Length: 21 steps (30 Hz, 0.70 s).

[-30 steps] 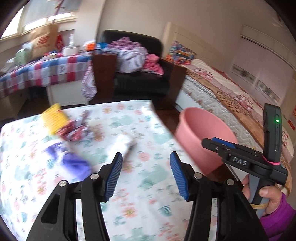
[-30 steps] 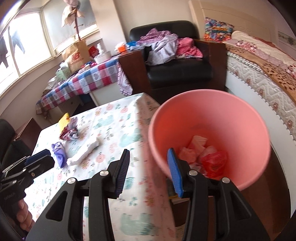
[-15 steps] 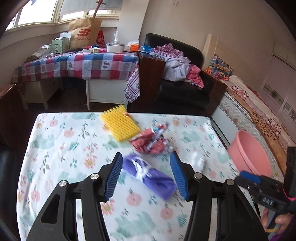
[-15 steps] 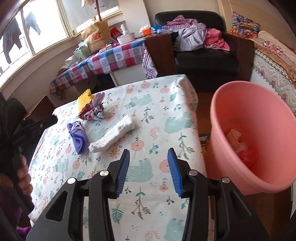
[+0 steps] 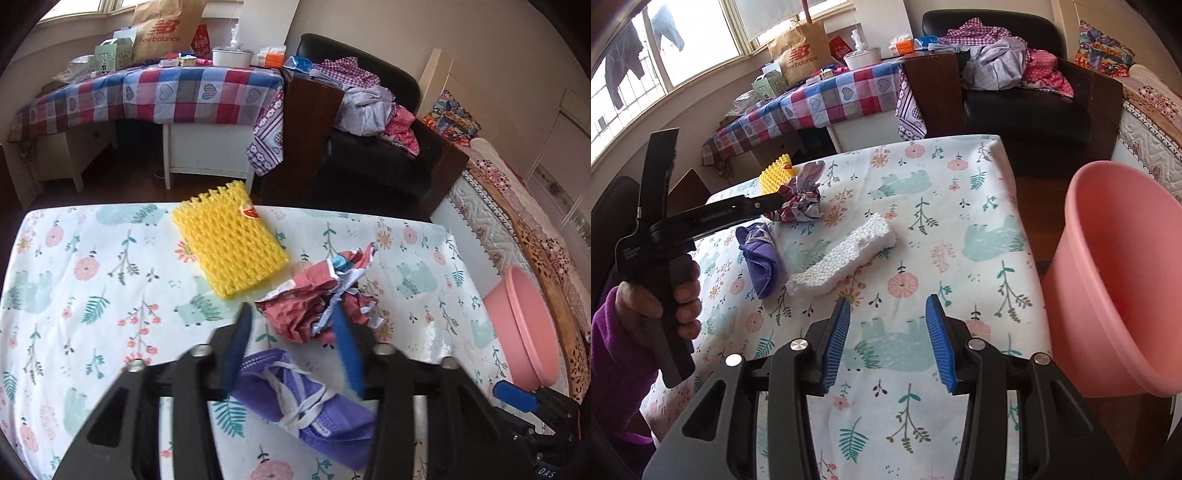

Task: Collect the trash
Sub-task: 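Grasp the red crumpled wrapper with the left tool and lift it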

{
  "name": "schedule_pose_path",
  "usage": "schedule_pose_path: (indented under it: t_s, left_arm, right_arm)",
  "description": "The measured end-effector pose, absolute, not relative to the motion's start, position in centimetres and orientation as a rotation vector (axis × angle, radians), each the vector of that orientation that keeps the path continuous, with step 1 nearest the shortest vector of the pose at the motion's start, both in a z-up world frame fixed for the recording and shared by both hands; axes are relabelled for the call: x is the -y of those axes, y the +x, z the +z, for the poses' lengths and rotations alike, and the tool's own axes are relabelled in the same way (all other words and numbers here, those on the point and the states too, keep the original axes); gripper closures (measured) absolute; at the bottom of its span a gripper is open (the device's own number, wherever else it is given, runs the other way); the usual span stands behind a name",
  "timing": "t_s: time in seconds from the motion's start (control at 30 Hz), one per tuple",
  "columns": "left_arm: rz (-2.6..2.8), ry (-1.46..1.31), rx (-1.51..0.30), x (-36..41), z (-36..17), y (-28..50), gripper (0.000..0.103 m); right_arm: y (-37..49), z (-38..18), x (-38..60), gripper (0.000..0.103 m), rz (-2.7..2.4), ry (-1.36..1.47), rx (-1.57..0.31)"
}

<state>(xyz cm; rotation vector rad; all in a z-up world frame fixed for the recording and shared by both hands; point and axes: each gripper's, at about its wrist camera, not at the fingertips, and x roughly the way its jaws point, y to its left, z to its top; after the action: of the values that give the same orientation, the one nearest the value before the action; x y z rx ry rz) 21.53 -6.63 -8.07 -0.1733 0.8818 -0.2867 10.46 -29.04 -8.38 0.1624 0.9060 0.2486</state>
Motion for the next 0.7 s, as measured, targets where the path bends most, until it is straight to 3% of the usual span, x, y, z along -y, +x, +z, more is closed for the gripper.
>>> schedule_pose_path:
  t_s: [0.03, 0.7]
  left_arm:
    - [-0.282, -0.174, -0.873, 6.7, -8.1, 21.4, 0.079]
    - [-0.230, -0.208, -0.761, 2.2, -4.6, 11.7, 0.081]
  right_arm:
    - [10.5, -8.3, 28.9, 0.060, 0.252, 0.161, -0.907]
    - [13.0, -6.8, 21.9, 0.060, 0.482, 0.208, -0.879]
